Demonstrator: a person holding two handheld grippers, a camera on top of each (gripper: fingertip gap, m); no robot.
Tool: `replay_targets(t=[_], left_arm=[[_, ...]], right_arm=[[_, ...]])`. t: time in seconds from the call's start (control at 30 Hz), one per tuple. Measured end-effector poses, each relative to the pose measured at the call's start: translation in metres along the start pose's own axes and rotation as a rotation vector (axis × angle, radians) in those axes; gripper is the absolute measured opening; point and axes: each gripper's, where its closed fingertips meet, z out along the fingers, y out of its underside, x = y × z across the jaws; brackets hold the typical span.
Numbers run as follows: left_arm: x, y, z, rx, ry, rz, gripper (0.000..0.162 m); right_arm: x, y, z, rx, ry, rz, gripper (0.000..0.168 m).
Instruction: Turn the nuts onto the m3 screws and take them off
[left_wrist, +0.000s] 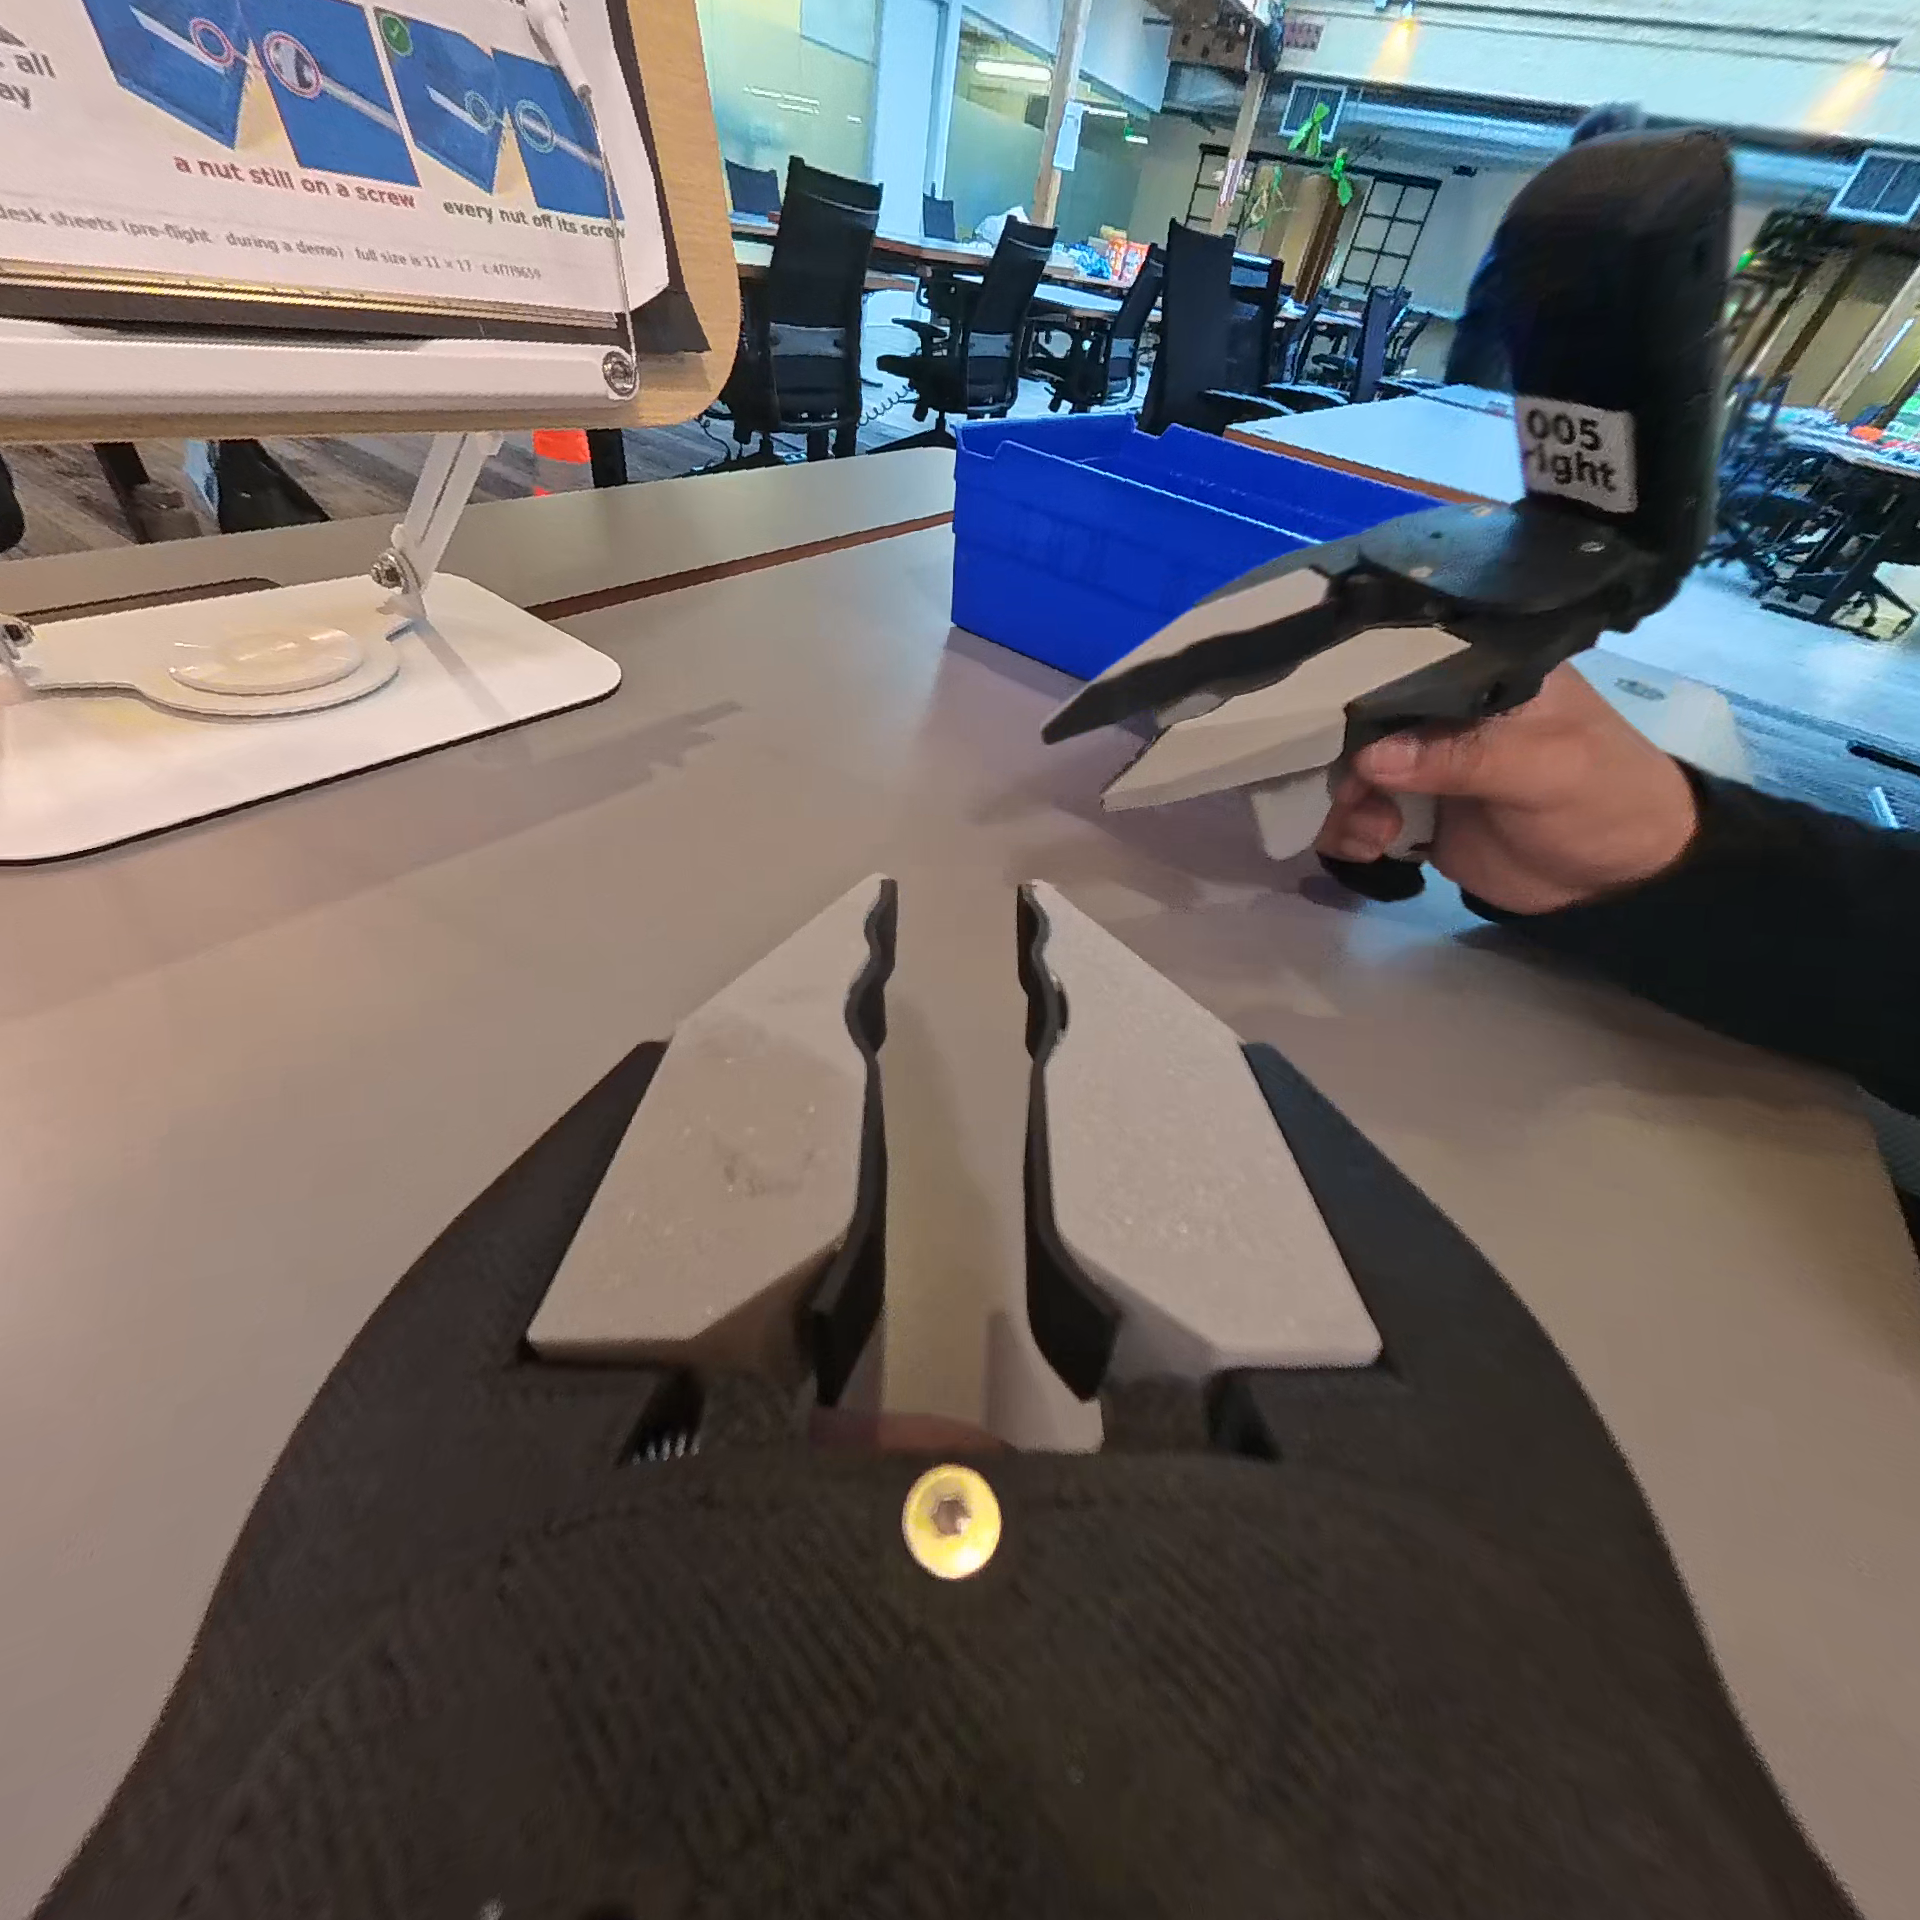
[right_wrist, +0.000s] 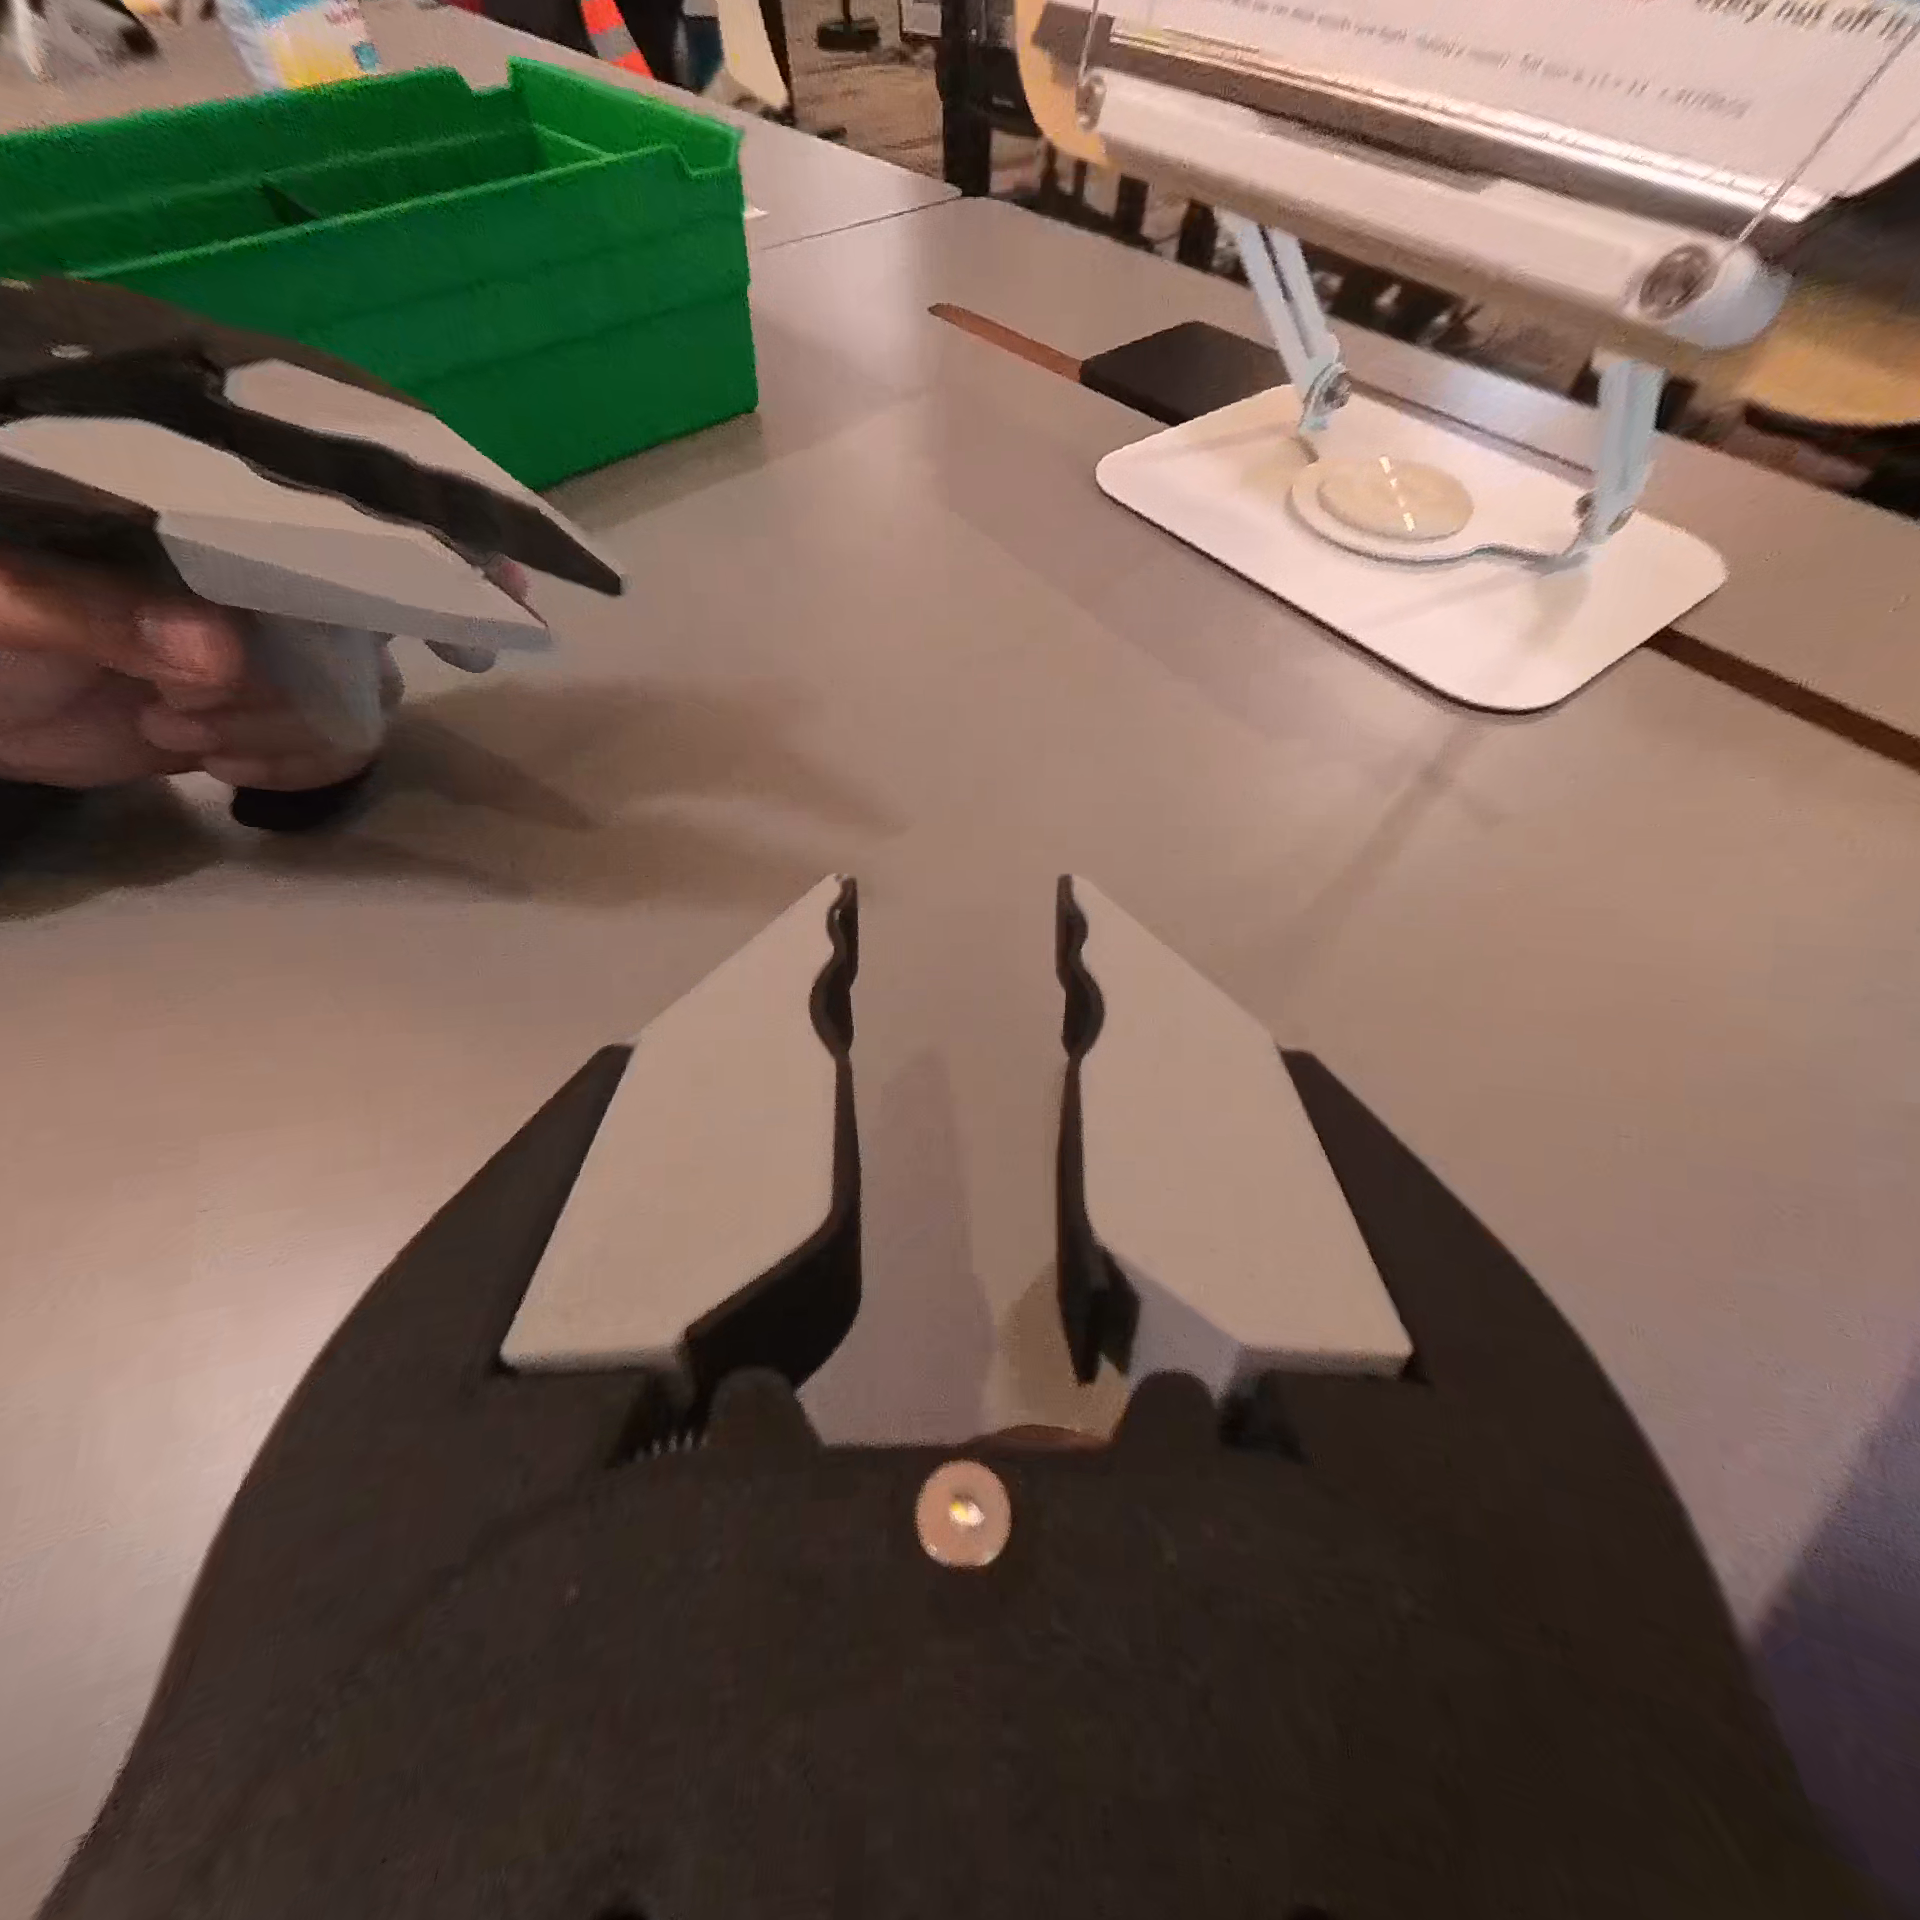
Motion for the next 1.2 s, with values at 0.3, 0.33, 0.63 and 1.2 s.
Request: replay_targets(t=[0.3,0.33,0.63,1.2], left_arm=[[-0.006,0.003,-0.001,-0.027,-0.042,0.072,0.021],[-0.008,0.003,-0.002,-0.028,-0.049,0.076,0.021],[-0.023,0.001,-0.007,-0.022,-0.114,0.112,0.021],[0.025,0.016,-0.078,0.006,-0.341,-0.004,0.051]], right_arm=[[-0.009,0.009,0.010,0.022,-0.117,0.163,0.047],[-0.009,0.009,0.009,0.023,-0.113,0.158,0.048],[-0.024,0.004,0.011,0.028,-0.119,0.046,0.053],[-0.021,-0.003,-0.029,0.101,0.123,-0.201,0.058]])
